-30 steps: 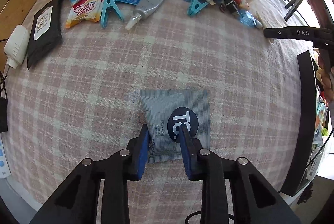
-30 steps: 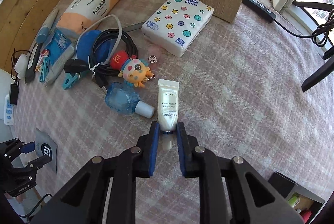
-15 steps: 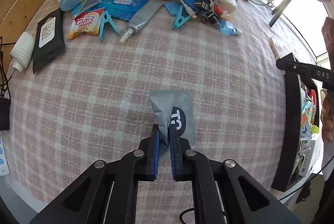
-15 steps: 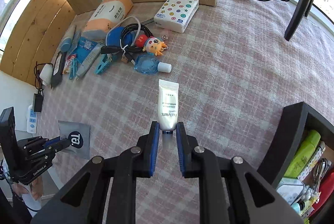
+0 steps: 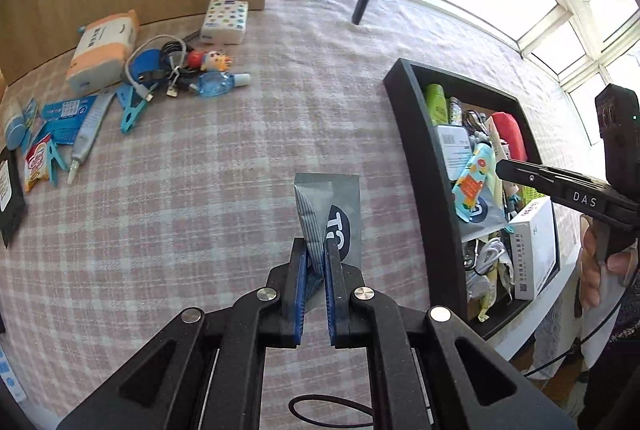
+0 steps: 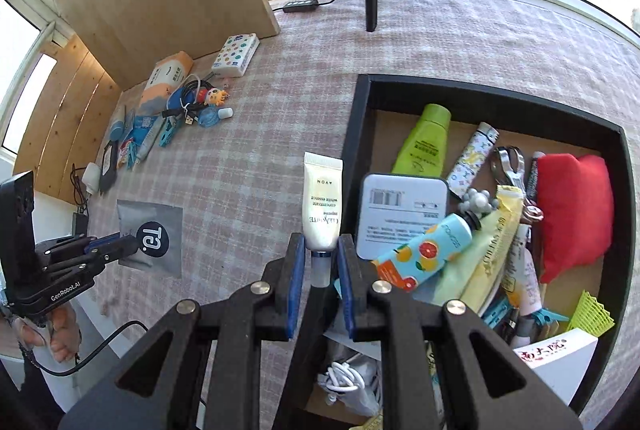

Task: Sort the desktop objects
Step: 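Carry the packet and tube into the black tray and open both grippers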

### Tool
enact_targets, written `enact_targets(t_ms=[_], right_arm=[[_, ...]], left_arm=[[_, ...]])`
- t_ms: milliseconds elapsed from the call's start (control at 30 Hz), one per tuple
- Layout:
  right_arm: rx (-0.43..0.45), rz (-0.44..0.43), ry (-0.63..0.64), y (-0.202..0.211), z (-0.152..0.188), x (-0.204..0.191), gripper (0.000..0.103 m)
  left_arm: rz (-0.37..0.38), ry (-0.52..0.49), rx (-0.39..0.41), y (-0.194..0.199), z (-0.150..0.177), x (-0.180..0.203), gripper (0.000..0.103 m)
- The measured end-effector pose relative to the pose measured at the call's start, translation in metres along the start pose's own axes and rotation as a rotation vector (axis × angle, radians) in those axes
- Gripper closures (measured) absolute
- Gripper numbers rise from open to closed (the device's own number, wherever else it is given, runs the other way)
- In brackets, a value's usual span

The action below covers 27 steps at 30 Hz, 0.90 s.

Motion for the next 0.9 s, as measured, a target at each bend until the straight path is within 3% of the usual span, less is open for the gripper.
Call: enact_targets(t_ms=[233,400,733,767,833,900], right_arm=[[0.057,0.088,-0.145,0.055,0.059,0.071,0.086],[0.078,0.135,-0.21,0.081,0.091,0.104,0.086],[0.106,0.174,-0.243,0.106,0.107,0.129,0.086],[0.109,0.178,-0.236,0.107,0.106,0.129,0.086],[0.113,0.189,-0.218,0.107,0.103,0.126,0.079],[0.113,0.205,-0.216,0.107,0.1,0.123,0.068]], left_arm=[[0.127,-0.177,-0.006,0.005,-0.001,0.11,0.096],[0.175,-0.283,-0.018,0.004,0.01,0.171,0.096],[0.181,-0.377,-0.025,-0.001,0.021,0.223,0.095],[0.176,-0.398,-0.025,-0.001,0.022,0.227,0.092],[0.139,-0.407,-0.022,-0.002,0.022,0.228,0.055],[0.116,-0.4,0.011,0.0,0.022,0.224,0.055]])
Point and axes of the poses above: each gripper's, at about its wrist camera, not at the fingertips, and y roughly against the way its jaws point, x to its right, z to its underside, the point moved 2 cm from there along -y, roughly the way its jaws point, and after that the axes turned 6 degrees about -z, right-handed, at the moved point
